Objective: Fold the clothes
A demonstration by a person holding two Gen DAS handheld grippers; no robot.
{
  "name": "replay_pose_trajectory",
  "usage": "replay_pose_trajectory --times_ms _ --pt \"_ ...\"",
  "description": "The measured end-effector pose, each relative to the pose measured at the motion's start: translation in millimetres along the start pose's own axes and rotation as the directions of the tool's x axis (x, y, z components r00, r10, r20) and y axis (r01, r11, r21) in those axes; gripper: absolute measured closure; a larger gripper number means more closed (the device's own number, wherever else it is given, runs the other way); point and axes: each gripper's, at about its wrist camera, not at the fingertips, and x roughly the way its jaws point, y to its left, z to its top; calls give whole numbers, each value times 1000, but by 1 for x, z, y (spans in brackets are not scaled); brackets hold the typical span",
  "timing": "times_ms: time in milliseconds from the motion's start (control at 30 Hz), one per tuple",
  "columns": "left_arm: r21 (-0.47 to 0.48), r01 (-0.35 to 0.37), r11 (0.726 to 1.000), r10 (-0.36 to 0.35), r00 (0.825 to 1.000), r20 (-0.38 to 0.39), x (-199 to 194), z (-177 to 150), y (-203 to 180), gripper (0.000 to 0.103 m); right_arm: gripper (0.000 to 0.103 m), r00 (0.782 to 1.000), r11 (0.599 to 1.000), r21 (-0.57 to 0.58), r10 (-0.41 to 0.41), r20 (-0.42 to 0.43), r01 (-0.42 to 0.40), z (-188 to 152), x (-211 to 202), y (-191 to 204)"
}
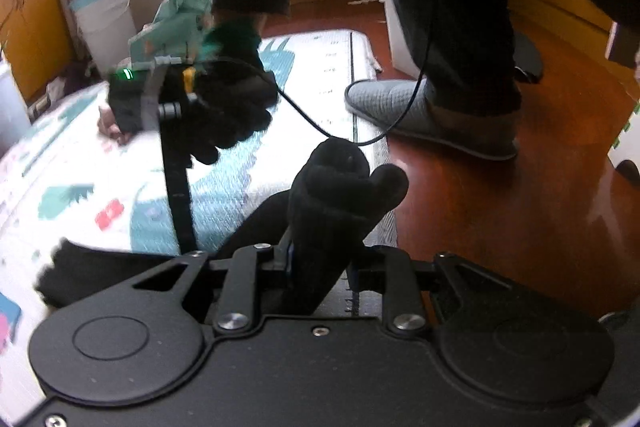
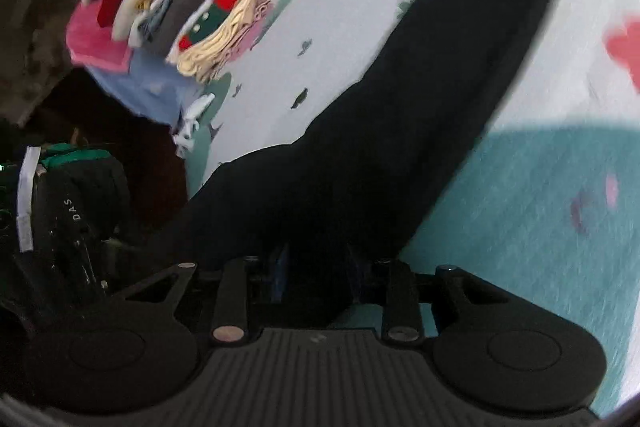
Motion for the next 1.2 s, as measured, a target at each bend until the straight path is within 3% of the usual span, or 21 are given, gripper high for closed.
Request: replay_pose_trajectory --times_ms 33,100,200,233,333,367,533,567,700,967,1133,1200 --pt "69 -22 997 22 1000 -3 -2 0 -6 81 72 1000 1000 26 5 7 -5 -1 -3 -4" --pt "282 -34 959 43 999 -26 1 -12 -30 81 73 1000 1000 12 0 4 0 -3 -2 -2" --pt "478 72 875 -12 992 -128 11 -53 -60 81 75 1000 998 -55 -18 -11 17 -5 3 9" --pt "494 94 864 -20 988 -153 13 -63 -64 81 78 1000 997 -78 -24 -16 23 -6 5 13" --pt "470 86 879 -15 988 -153 16 -67 -62 81 81 999 989 -145 -44 -29 39 -9 11 24" --pt "461 82 884 -14 989 -149 16 -66 -61 81 76 998 985 -167 -50 -33 44 -10 13 28" --pt "387 68 920 -16 991 -135 18 -64 -56 81 76 995 958 -278 -84 -51 67 -14 23 46" --pt "366 65 928 -17 991 -134 17 -64 -53 81 83 995 953 -294 -91 -49 73 -14 24 49" --pt "288 47 957 -12 992 -122 14 -59 -49 81 80 993 940 -325 -118 -12 108 -11 28 53" --pt "153 50 987 -44 998 -46 9 -27 -31 81 80 984 907 -380 -168 66 181 -5 36 60" --pt "49 6 999 -5 1000 -18 2 -22 -18 81 79 996 960 -272 -43 72 61 -24 4 72" --pt "55 0 999 1 1000 -24 2 -26 -18 81 79 996 963 -255 -87 -6 83 -37 9 65"
